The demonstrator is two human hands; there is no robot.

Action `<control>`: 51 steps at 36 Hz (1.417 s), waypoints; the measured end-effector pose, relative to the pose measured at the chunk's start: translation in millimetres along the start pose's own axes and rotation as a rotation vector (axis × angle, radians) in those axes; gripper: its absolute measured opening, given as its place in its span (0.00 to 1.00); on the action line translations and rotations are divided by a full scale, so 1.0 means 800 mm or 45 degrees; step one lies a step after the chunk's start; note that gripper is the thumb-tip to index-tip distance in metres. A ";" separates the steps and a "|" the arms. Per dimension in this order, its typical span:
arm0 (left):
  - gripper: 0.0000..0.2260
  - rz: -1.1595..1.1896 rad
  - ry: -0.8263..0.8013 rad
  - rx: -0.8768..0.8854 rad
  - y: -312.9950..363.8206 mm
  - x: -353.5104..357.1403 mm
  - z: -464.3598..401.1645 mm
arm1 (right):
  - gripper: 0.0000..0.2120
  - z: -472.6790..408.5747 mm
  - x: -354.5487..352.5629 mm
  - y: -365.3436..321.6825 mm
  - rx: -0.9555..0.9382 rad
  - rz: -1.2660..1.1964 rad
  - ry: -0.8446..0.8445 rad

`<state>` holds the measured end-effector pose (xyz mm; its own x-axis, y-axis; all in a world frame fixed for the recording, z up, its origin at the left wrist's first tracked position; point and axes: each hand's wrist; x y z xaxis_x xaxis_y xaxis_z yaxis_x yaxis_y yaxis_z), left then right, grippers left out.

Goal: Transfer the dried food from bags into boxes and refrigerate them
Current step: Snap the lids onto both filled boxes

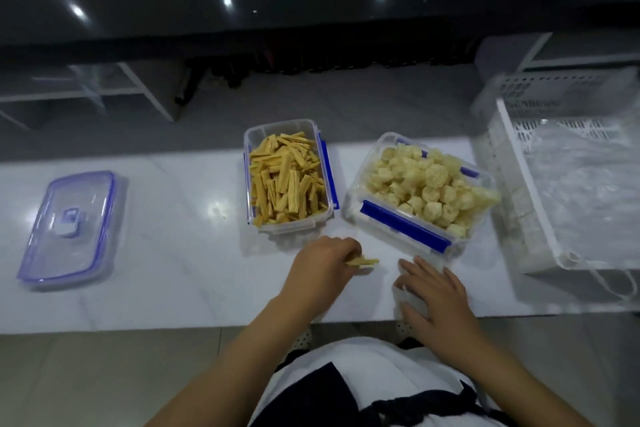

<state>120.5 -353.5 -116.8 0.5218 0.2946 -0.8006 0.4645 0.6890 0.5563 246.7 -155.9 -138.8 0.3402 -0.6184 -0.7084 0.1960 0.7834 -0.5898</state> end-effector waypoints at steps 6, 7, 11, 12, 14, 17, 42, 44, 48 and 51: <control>0.11 0.186 0.275 0.166 -0.012 -0.094 0.028 | 0.13 -0.007 0.027 -0.037 0.277 -0.082 0.161; 0.11 0.189 0.331 0.170 -0.018 -0.115 0.025 | 0.14 -0.009 0.031 -0.042 0.303 -0.076 0.172; 0.14 0.144 0.438 0.082 -0.055 -0.179 -0.010 | 0.21 -0.011 0.049 -0.058 0.368 -0.035 0.195; 0.15 0.135 0.406 0.053 -0.064 -0.189 -0.021 | 0.23 -0.010 0.053 -0.062 0.386 -0.024 0.187; 0.18 0.123 0.283 0.002 -0.080 -0.200 -0.036 | 0.26 -0.009 0.059 -0.070 0.417 -0.016 0.159; 0.22 0.168 0.197 -0.007 -0.098 -0.203 -0.039 | 0.27 -0.007 0.062 -0.088 0.428 -0.042 0.107; 0.31 0.599 0.605 -1.093 -0.399 -0.219 0.277 | 0.43 -0.238 0.176 -0.466 -0.168 -0.581 -0.590; 0.33 0.749 0.616 -1.057 -0.401 -0.218 0.283 | 0.41 -0.262 0.197 -0.491 -0.104 -0.770 -0.617; 0.32 0.825 0.641 -1.030 -0.405 -0.219 0.291 | 0.31 -0.291 0.228 -0.523 -0.074 -1.008 -0.556; 0.31 0.771 0.646 -1.038 -0.400 -0.220 0.294 | 0.26 -0.293 0.233 -0.538 -0.043 -1.105 -0.480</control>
<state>48.1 -781.6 -101.2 0.0657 0.8327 -0.5499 -0.4668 0.5127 0.7206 9.9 -623.3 -107.8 0.3642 -0.9189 0.1515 0.4956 0.0535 -0.8669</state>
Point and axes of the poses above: each hand's wrist, its own z-axis away from the middle knuckle, its own x-axis out of the palm, y = z × x, and after that the axes turned 9 degrees about -y, right-handed
